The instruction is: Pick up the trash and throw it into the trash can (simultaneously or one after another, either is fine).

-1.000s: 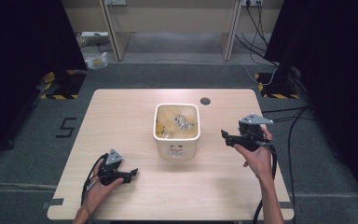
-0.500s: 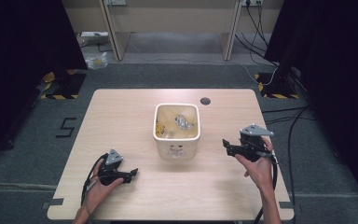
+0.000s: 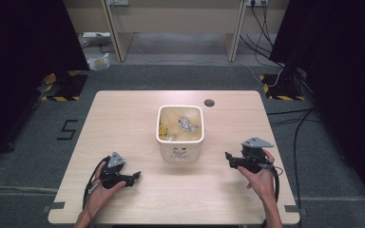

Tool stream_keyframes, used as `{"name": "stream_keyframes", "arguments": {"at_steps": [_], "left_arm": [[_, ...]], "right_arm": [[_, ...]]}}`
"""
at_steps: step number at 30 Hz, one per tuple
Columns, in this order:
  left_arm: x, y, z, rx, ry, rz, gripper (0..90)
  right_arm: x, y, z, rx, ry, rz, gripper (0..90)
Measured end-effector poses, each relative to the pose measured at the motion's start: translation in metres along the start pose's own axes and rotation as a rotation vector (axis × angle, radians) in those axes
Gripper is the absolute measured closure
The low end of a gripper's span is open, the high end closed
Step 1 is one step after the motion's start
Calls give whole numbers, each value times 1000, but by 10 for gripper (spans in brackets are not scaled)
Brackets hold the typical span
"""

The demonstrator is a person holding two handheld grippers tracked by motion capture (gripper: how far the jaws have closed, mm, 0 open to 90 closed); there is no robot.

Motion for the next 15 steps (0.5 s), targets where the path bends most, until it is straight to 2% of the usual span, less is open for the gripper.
{"name": "stream_keyframes", "arguments": {"at_steps": [15], "left_arm": [[0,0,0,0,-1,0,142]], "right_arm": [[-22,8,20,23,85,2,221]]}}
Point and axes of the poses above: each handheld gripper's, and its own axes: x roughly backward along the jaws, z roughly out of its underside, y roughly to its left, the point moved 3 cm from there along -x, roughly forward along the jaws, and after that the axes turned 4 degrees about z, right-handed, at the moved point
